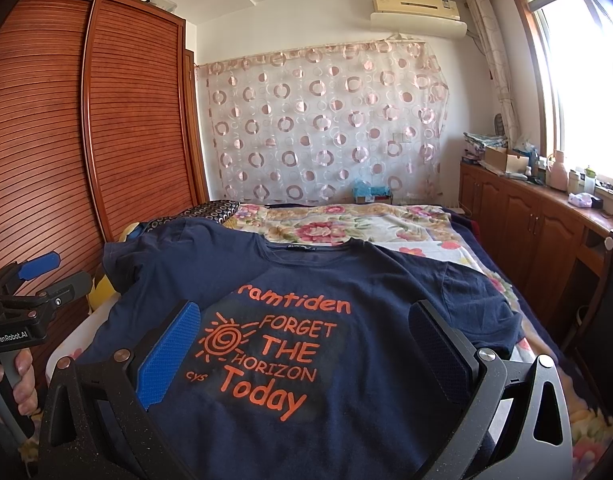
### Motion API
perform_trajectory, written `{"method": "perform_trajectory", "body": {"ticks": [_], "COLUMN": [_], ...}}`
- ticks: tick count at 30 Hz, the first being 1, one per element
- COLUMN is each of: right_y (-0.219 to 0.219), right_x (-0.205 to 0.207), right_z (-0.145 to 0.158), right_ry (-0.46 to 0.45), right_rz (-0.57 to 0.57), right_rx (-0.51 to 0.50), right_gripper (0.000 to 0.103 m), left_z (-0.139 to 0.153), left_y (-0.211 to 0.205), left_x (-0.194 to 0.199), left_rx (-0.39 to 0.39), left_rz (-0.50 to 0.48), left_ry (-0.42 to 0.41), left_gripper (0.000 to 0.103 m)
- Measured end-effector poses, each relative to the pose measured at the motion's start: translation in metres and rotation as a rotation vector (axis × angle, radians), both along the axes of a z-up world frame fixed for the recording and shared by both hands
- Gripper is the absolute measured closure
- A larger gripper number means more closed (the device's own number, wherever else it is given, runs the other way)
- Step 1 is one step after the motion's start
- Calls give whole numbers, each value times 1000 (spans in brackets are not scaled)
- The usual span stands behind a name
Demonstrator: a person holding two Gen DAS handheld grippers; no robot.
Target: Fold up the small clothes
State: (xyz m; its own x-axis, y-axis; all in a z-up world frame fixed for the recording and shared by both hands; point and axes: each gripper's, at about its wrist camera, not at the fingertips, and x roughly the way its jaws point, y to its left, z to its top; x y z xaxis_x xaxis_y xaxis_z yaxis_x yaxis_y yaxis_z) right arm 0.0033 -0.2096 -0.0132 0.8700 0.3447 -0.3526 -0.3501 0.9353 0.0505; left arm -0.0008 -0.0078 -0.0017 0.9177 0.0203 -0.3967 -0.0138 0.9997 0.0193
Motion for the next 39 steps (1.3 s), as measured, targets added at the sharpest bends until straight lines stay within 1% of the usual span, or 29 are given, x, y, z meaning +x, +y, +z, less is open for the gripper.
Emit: {"method": "perform_trajectory", "body": {"ticks": [2, 3, 8, 12, 16, 21, 29, 36, 39], "right_y": [0, 0, 0, 1, 2, 6, 11, 17, 22], "right_x": [0, 0, 0, 2, 8, 18, 38, 61, 73], "right_z": [0, 0, 0, -3, -7, -15, -22, -13, -12], "right_ry": [1, 1, 1, 13, 34, 68, 121, 146, 136], "right_rz": [0, 1, 1, 4, 13, 32, 56, 95, 108], "right_rx": [0, 0, 0, -2, -10, -28, -60, -82, -99], "right_gripper": [0, 0, 0, 0, 0, 0, 0, 0, 0], "left_z": [0, 5, 4, 12, 6, -14, -30, -32, -31], "left_y": [0, 2, 2, 5, 14, 33, 53, 71, 81], "left_x": [0, -2, -2, -6, 1, 15, 29, 47, 58], "left_rx": [1, 0, 0, -5, -14, -26, -29, -21, -16], "left_rz": [0, 1, 0, 2, 5, 10, 16, 5, 11], "left_ry": [-1, 0, 1, 15, 40, 85, 124, 148, 152], "left_gripper": [0, 0, 0, 0, 0, 0, 0, 0, 0]}}
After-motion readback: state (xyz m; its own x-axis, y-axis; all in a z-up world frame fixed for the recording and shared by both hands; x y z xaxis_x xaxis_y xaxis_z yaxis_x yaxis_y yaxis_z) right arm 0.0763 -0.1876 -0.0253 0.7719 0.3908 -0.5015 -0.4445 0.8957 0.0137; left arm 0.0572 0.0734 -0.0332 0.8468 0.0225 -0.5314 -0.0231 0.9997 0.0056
